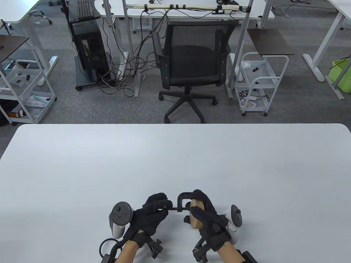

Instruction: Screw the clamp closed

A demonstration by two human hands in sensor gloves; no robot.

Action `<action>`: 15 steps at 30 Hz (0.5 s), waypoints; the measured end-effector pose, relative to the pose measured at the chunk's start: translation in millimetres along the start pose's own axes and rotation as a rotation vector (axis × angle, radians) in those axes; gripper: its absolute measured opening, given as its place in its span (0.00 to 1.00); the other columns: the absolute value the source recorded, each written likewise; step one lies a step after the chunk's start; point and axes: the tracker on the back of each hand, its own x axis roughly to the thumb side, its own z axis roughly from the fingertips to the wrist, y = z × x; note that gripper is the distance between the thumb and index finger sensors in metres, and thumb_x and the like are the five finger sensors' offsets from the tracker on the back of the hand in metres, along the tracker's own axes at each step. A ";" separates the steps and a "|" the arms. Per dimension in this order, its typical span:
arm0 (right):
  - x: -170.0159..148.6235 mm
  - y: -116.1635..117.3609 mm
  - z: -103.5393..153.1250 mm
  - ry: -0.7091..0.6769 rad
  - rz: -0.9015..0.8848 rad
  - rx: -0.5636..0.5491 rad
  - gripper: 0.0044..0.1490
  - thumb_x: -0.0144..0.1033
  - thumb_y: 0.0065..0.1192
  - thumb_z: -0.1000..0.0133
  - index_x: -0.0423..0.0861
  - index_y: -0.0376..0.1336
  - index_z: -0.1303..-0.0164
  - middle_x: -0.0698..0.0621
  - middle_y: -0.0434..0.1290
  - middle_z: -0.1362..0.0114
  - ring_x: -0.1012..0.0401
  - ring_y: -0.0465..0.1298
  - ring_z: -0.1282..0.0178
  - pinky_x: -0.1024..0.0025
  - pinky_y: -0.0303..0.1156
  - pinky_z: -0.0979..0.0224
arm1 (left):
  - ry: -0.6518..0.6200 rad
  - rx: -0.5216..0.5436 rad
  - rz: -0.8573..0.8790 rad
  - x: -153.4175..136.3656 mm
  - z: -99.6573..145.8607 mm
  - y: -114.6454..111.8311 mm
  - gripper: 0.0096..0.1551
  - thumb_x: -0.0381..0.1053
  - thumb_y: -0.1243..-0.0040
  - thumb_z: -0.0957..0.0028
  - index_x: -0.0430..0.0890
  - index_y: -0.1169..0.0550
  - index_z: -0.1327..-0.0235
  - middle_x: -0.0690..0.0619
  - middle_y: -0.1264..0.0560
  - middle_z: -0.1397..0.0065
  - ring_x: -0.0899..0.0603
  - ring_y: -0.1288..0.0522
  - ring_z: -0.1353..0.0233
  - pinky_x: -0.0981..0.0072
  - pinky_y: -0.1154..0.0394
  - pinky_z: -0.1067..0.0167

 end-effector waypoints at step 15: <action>0.7 -2.1 -0.1 -0.012 -0.003 -0.026 0.50 0.56 0.74 0.44 0.49 0.51 0.20 0.50 0.47 0.15 0.33 0.51 0.24 0.31 0.63 0.37 | 0.154 0.058 -0.039 -7.3 5.4 3.0 0.39 0.65 0.35 0.48 0.43 0.27 0.30 0.35 0.37 0.21 0.30 0.32 0.31 0.46 0.27 0.43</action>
